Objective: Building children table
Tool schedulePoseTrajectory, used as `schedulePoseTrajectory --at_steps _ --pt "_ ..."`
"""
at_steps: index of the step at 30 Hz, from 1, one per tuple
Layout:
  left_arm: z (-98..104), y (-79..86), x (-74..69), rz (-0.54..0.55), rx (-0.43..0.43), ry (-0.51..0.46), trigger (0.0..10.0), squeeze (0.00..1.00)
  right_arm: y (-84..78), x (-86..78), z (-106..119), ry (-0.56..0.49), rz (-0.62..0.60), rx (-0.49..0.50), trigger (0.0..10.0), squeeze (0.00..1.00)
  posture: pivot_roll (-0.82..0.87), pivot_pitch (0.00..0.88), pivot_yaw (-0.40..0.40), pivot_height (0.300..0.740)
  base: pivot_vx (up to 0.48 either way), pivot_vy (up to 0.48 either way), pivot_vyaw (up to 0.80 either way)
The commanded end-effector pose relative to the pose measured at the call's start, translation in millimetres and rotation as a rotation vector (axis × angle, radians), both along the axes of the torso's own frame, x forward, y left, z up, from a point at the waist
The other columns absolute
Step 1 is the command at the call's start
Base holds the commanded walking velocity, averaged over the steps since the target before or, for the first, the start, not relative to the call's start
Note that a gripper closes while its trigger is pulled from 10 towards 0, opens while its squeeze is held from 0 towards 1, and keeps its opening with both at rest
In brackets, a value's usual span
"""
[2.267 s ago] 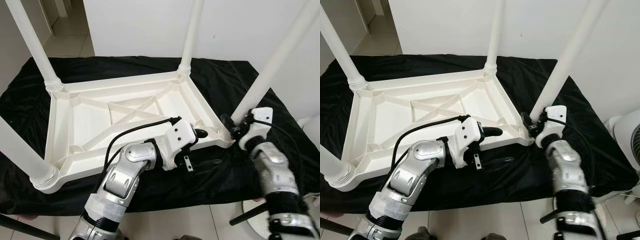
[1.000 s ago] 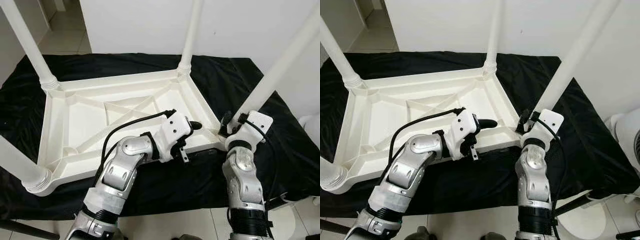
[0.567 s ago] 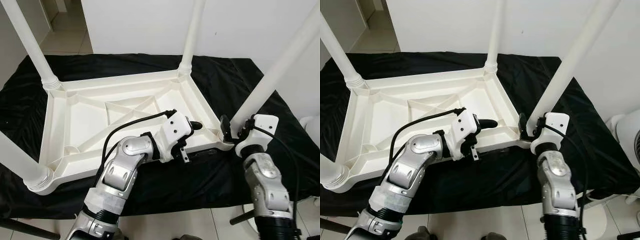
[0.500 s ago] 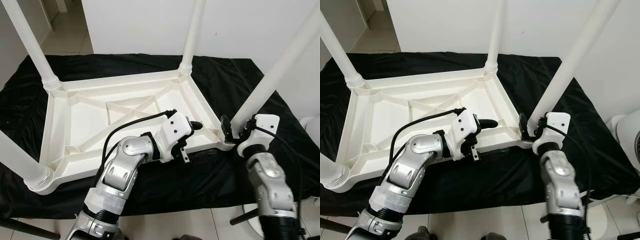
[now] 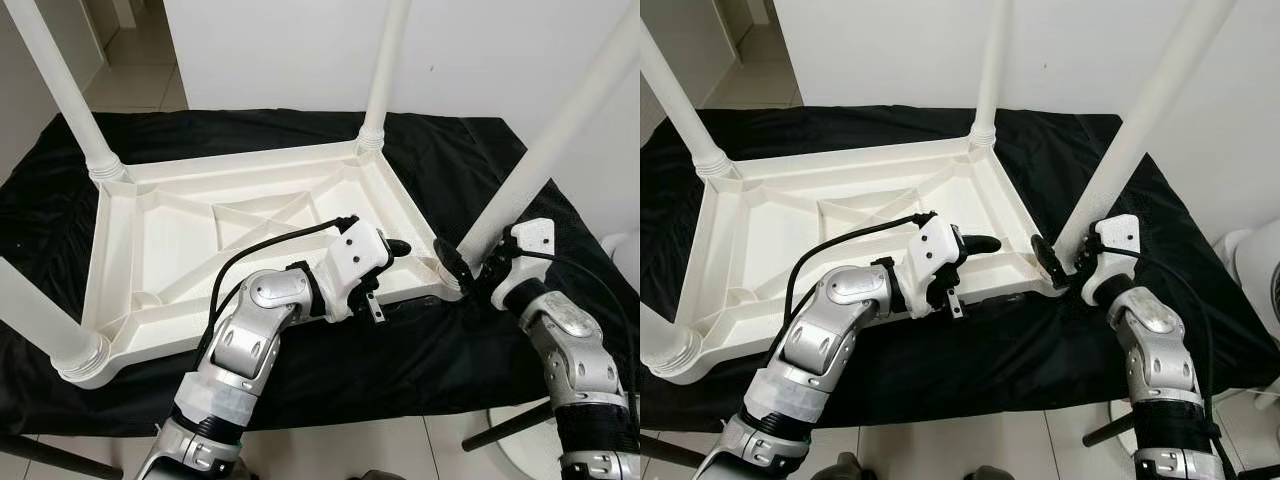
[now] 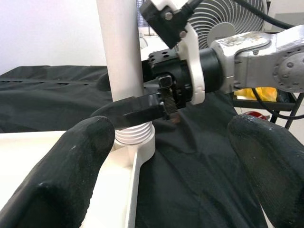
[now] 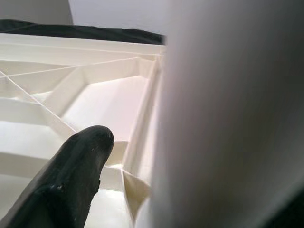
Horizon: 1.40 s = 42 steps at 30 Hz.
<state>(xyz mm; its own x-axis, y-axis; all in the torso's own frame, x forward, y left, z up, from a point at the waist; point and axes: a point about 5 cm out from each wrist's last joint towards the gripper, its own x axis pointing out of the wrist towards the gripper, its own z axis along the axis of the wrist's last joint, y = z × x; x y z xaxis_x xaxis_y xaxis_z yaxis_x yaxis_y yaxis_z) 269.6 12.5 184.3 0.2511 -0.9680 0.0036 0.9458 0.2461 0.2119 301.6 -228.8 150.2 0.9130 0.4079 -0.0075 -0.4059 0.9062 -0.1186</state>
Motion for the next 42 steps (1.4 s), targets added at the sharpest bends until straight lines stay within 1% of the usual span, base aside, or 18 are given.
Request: schedulePoseTrajectory --at_steps 1,5,6,10,11,21,22,23,26,27,29,30,31,32,33,36,38,42 --pt "2.8 0.5 7.7 0.142 -0.024 -0.021 10.0 0.00 -0.8 2.5 -0.4 0.009 0.024 -0.023 10.0 0.00 -0.03 0.000 -0.015 0.740 0.000 0.000 0.00" --pt "3.8 0.1 7.8 0.146 -0.027 -0.023 10.0 0.00 -0.4 12.3 -1.3 0.033 0.067 -0.063 10.0 0.00 -0.02 0.000 -0.020 0.740 0.000 0.000 0.00" --pt "4.3 0.5 7.8 0.149 -0.029 -0.024 10.0 0.00 -0.8 13.3 -3.1 0.048 0.074 -0.063 3.5 0.00 -0.01 0.000 -0.026 0.740 0.000 0.000 0.00" --pt "4.6 0.8 7.8 0.152 -0.030 -0.024 10.0 0.00 -1.6 14.0 -4.5 0.057 0.084 -0.061 3.5 0.00 -0.01 0.000 -0.026 0.740 0.000 0.000 0.00" --pt "4.6 1.6 7.8 0.156 -0.031 -0.023 10.0 0.00 -3.0 12.8 -7.0 0.069 0.087 -0.060 0.0 0.00 -0.01 0.004 -0.030 0.740 0.000 0.000 0.00" --pt "4.5 2.8 8.5 0.163 -0.031 -0.021 10.0 0.00 -11.0 7.1 -18.4 0.105 0.097 -0.040 0.0 0.00 -0.02 0.008 -0.024 0.740 0.000 0.000 0.00" --pt "4.6 2.8 8.7 0.162 -0.031 -0.021 10.0 0.00 -11.5 6.8 -19.6 0.107 0.097 -0.041 0.2 0.00 -0.02 0.008 -0.024 0.740 0.000 0.000 0.00" --pt "4.6 2.9 9.1 0.161 -0.030 -0.022 10.0 0.00 -13.0 7.8 -21.9 0.113 0.040 -0.049 10.0 0.00 -0.02 0.008 -0.021 0.740 0.000 0.000 0.00" --pt "4.6 2.9 9.1 0.161 -0.030 -0.022 10.0 0.00 -13.0 7.8 -21.9 0.113 0.040 -0.049 10.0 0.00 -0.02 0.008 -0.021 0.740 0.000 0.000 0.00" --pt "4.7 3.1 9.5 0.160 -0.030 -0.022 10.0 0.00 -13.3 9.1 -24.3 0.122 -0.016 -0.061 10.0 0.00 -0.02 0.008 -0.021 0.740 0.000 0.000 0.00" --pt "4.7 3.1 9.5 0.160 -0.030 -0.022 10.0 0.00 -13.3 9.1 -24.3 0.122 -0.016 -0.061 10.0 0.00 -0.02 0.008 -0.021 0.740 0.000 0.000 0.00" --pt "4.5 3.5 9.9 0.161 -0.029 -0.022 10.0 0.00 -13.4 10.6 -25.5 0.123 -0.078 -0.062 10.0 0.00 -0.02 0.009 -0.023 0.740 0.000 0.000 0.00" --pt "4.5 3.5 9.9 0.161 -0.029 -0.022 10.0 0.00 -13.4 10.6 -25.5 0.123 -0.078 -0.062 10.0 0.00 -0.02 0.009 -0.023 0.740 0.000 0.000 0.00" --pt "3.7 5.4 11.9 0.170 -0.024 -0.023 10.0 0.00 -4.1 11.1 -23.0 0.113 -0.171 -0.011 10.0 0.00 -0.02 0.010 -0.027 0.740 0.000 0.000 0.00" --pt "3.7 5.4 11.9 0.170 -0.024 -0.023 10.0 0.00 -4.1 11.1 -23.0 0.113 -0.171 -0.011 10.0 0.00 -0.02 0.010 -0.027 0.740 0.000 0.000 0.00" --pt "3.7 8.3 14.3 0.184 -0.020 -0.025 10.0 0.00 9.7 9.4 -18.9 0.108 -0.262 0.075 10.0 0.00 -0.02 0.011 -0.030 0.740 0.000 0.000 0.00" --pt "3.6 9.1 15.0 0.188 -0.019 -0.026 10.0 0.00 13.3 8.5 -19.8 0.113 -0.333 0.103 10.0 0.00 -0.02 0.011 -0.032 0.740 0.000 0.000 0.00" --pt "3.4 9.3 14.9 0.189 -0.019 -0.027 10.0 0.00 17.3 7.3 -21.4 0.114 -0.385 0.128 10.0 0.00 -0.02 0.007 -0.035 0.740 0.000 0.000 0.00"
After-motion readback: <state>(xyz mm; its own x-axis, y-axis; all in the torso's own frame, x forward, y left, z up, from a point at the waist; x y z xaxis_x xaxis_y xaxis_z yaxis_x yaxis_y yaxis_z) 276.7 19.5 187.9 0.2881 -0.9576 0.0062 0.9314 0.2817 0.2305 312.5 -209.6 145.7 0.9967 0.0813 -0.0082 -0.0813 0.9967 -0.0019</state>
